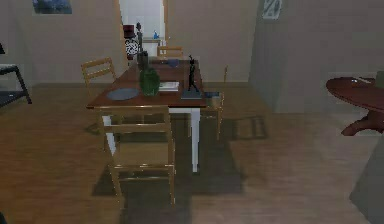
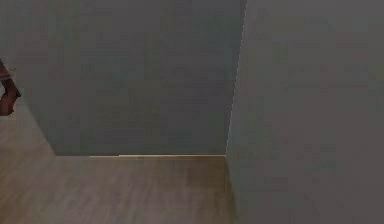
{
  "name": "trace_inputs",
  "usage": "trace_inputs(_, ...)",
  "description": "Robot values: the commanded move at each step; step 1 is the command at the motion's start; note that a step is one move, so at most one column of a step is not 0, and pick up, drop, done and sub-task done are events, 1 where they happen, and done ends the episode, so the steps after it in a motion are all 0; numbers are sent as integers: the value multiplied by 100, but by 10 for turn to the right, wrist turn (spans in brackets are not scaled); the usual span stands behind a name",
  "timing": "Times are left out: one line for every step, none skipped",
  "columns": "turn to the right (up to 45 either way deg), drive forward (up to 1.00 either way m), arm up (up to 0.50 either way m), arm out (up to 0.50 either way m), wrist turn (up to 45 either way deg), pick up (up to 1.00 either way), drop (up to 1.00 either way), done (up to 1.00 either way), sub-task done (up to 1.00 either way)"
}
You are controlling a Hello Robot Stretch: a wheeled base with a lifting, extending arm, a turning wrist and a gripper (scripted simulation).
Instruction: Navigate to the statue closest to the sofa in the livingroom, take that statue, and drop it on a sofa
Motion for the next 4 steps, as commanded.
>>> trace_inputs(240,0,0,0,0,0,0,0,0)
trace_inputs(0,100,0,0,0,0,0,0,0)
trace_inputs(0,100,0,0,0,0,0,0,0)
trace_inputs(90,0,0,0,0,0,0,0,0)
